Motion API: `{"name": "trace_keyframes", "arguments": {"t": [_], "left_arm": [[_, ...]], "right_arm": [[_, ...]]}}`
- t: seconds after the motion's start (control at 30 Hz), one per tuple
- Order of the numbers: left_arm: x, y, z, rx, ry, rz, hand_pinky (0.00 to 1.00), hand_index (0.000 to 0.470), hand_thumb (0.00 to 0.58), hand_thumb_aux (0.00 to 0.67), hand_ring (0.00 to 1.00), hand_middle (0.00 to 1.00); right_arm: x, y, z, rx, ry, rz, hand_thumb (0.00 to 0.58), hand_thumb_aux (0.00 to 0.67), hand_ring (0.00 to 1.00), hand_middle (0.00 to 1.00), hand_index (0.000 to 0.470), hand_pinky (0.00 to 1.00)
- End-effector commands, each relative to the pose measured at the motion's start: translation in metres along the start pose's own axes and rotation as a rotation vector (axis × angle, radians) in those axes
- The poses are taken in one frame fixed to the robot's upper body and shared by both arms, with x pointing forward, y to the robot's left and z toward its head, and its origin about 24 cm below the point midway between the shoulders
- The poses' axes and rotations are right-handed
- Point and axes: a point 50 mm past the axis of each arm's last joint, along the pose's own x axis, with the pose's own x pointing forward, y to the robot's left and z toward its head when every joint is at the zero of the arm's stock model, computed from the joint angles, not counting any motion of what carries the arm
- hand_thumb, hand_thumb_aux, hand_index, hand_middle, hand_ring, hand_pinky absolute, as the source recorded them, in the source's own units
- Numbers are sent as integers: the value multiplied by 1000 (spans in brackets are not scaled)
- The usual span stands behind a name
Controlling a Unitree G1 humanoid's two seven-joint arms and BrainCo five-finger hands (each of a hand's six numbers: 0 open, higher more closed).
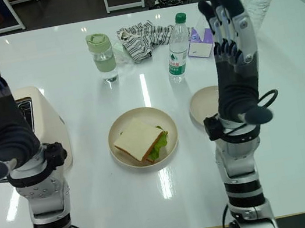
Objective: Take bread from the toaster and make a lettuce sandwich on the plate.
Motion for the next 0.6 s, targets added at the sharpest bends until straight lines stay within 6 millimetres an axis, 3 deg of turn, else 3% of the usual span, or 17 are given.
{"name": "trace_keyframes", "arguments": {"t": [0.03,0.6], "left_arm": [[10,-4,4,41,-46,53,0,0,0,0,0,0],[10,5,2,21,-20,91,0,0,0,0,0,0]], "right_arm": [[8,8,7,-58,-84,-31,0,0,0,0,0,0],[10,10,3,-127,-161,-59,0,0,0,0,0,0]]}}
